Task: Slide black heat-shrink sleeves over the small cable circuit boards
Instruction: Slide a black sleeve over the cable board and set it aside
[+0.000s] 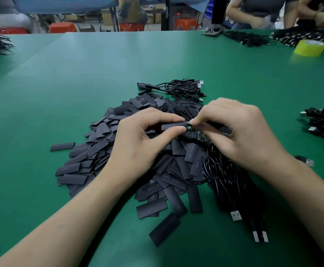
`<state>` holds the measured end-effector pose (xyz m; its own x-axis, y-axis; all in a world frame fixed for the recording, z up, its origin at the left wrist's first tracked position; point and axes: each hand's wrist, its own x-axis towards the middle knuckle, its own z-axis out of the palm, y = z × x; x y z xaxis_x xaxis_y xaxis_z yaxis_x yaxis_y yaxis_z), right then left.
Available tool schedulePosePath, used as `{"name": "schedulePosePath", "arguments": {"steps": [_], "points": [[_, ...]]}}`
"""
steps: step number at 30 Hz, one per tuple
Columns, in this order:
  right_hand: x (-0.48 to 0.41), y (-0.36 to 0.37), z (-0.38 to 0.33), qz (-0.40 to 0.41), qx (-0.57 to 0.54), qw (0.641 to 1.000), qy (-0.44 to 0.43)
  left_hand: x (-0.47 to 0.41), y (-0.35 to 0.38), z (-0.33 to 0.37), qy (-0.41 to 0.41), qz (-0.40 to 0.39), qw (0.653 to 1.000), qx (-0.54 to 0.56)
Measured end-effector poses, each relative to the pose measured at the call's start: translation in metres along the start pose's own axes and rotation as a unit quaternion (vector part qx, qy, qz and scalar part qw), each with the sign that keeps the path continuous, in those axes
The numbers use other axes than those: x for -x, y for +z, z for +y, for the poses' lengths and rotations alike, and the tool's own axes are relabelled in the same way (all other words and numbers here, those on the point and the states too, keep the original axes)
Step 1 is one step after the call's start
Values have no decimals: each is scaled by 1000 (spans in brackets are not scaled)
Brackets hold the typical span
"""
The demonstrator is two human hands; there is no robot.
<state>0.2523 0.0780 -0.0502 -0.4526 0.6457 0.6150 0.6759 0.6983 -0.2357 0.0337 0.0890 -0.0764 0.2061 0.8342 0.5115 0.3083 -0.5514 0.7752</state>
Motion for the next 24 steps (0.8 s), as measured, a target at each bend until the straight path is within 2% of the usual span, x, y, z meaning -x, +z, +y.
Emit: {"name": "schedulePosePath", "arguments": {"steps": [12, 14, 19, 24], "points": [[0, 3, -2, 1, -12, 1000, -2, 0, 2, -4, -28, -10, 999, 25], [1, 3, -3, 9, -36, 999, 15, -1, 2, -4, -28, -5, 999, 27], [1, 1, -5, 30, -104, 987, 119, 0, 0, 0, 6, 39, 999, 1], [1, 5, -11, 39, -87, 989, 117, 0, -1, 4, 50, 62, 995, -53]]}}
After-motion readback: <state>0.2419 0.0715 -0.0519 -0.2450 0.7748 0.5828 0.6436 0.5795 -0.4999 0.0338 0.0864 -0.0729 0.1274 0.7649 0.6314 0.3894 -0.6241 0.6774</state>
